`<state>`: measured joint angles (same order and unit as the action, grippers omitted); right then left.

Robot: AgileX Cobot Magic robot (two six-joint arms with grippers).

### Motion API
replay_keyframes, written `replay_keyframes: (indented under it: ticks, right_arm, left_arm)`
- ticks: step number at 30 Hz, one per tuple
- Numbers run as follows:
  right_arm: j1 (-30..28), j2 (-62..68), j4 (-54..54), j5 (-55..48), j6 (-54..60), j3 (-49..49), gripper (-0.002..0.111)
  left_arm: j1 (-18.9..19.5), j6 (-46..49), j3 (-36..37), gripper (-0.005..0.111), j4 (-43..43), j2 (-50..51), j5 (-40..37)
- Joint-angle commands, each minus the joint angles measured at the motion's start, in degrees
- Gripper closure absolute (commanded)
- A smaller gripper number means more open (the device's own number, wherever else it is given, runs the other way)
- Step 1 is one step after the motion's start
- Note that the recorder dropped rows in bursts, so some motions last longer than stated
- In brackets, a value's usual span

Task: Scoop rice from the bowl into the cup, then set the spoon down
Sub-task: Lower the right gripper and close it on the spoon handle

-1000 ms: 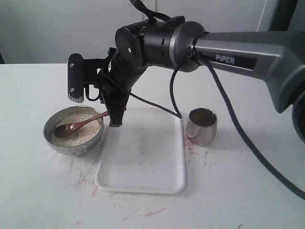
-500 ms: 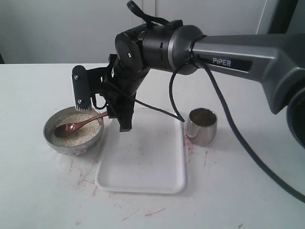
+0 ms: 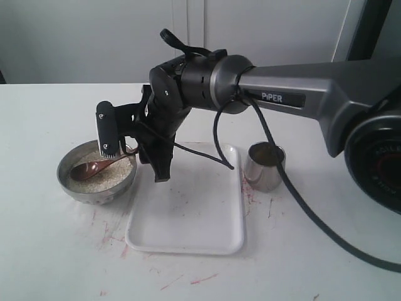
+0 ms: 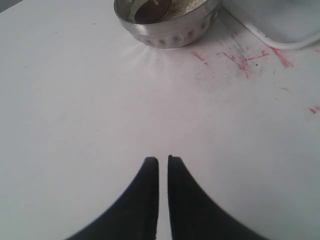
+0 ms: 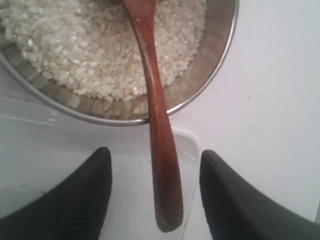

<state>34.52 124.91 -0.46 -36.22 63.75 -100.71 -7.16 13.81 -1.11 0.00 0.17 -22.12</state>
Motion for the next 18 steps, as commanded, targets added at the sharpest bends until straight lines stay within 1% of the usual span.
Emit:
replay_keyframes:
  ticks: [1, 15, 18]
  right_arm:
    - [-0.19, -0.06, -0.29, 1.37, 0.54, 0.18, 0.057]
    - [-0.19, 1.59, -0.28, 3.12, 0.54, 0.18, 0.057]
    - [-0.19, 1.59, -0.28, 3.13, 0.54, 0.18, 0.060]
  left_arm:
    - [-0.40, -0.33, 0.53, 0.092, 0.00, -0.17, -2.37]
    - [-0.40, -0.33, 0.53, 0.092, 0.00, -0.17, -2.37]
    - [-0.40, -0.33, 0.53, 0.092, 0.00, -0.17, -2.37]
